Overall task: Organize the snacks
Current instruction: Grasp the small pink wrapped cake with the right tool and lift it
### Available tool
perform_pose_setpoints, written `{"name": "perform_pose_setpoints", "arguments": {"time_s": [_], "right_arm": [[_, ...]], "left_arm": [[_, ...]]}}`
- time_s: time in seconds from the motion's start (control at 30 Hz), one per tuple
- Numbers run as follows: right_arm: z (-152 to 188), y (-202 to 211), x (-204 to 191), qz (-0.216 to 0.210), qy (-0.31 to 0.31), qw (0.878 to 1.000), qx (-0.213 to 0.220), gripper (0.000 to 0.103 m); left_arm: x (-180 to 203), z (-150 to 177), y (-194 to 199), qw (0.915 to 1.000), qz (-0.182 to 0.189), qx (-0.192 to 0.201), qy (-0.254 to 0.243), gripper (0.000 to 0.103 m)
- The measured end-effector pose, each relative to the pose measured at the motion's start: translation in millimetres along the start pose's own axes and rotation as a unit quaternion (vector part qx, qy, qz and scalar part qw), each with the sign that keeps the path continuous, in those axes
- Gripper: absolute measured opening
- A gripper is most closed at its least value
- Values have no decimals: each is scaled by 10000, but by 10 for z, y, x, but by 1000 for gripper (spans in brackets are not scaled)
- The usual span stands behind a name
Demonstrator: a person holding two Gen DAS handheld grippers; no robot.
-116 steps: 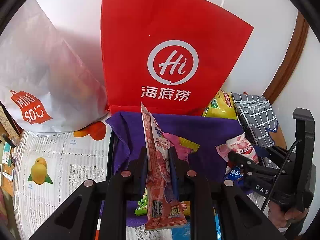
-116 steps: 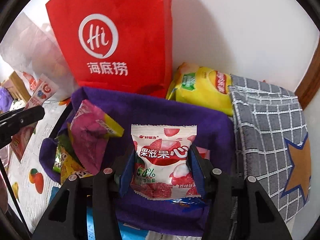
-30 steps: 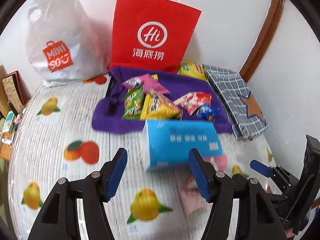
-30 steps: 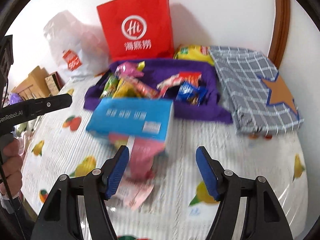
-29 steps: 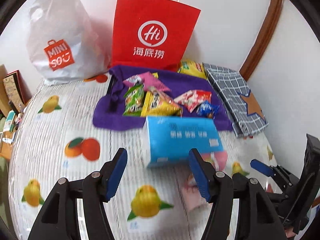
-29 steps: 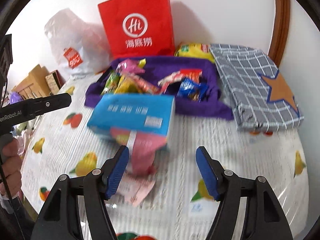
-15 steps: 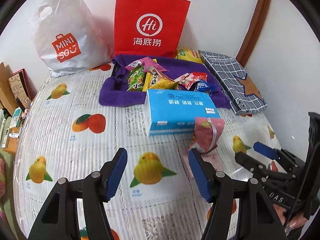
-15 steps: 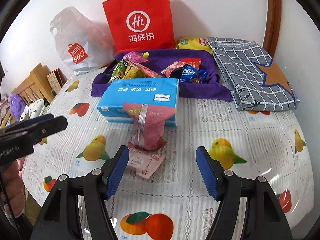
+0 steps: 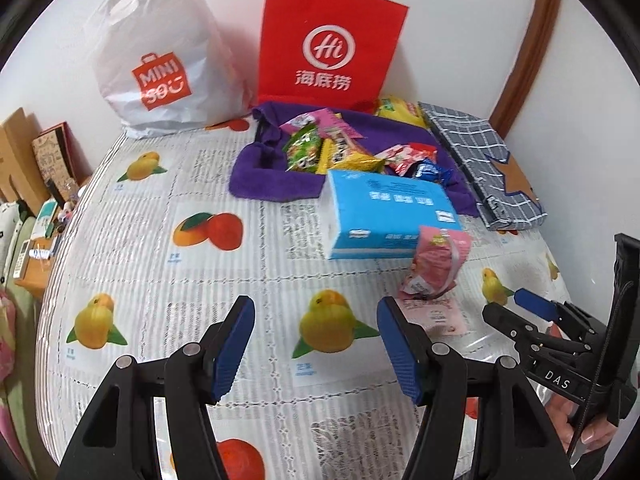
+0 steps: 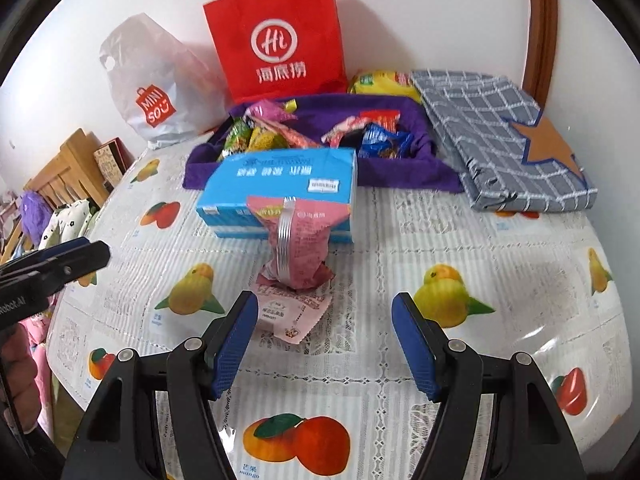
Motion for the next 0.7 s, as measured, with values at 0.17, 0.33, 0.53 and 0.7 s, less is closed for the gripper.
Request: {"name": "perform_pose_setpoints", "arguments": {"time_s": [0.17,0.33,0.53,0.7], "right_arm": [[100,-232,-60,-120,-79,9996,-259,69],[143,-464,-131,-171,-111,9987,-478,69],[179,-671,-192,-366,-348,9965,-665,74],[203,-763,-293,-286,-276,9968,-690,80]], "left_arm": [[-100,80,-142,9998,-49,-165,130,61],[-151,175,-301,9992,-44,-365,142,61],[-245,223,-490,9980,111,-544,289,61],[-268,239,-625,9973,226,-630,299,61]]}}
Point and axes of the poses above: each gripper's, at about its wrist camera, not at the fingertips, and y roughly against the way its jaws point, x to its right, z to its underside, the point moved 1 cm from there along -y, roughly the way its jaws point, and after that the axes turned 11 degrees about x, right-handed, at the moved point
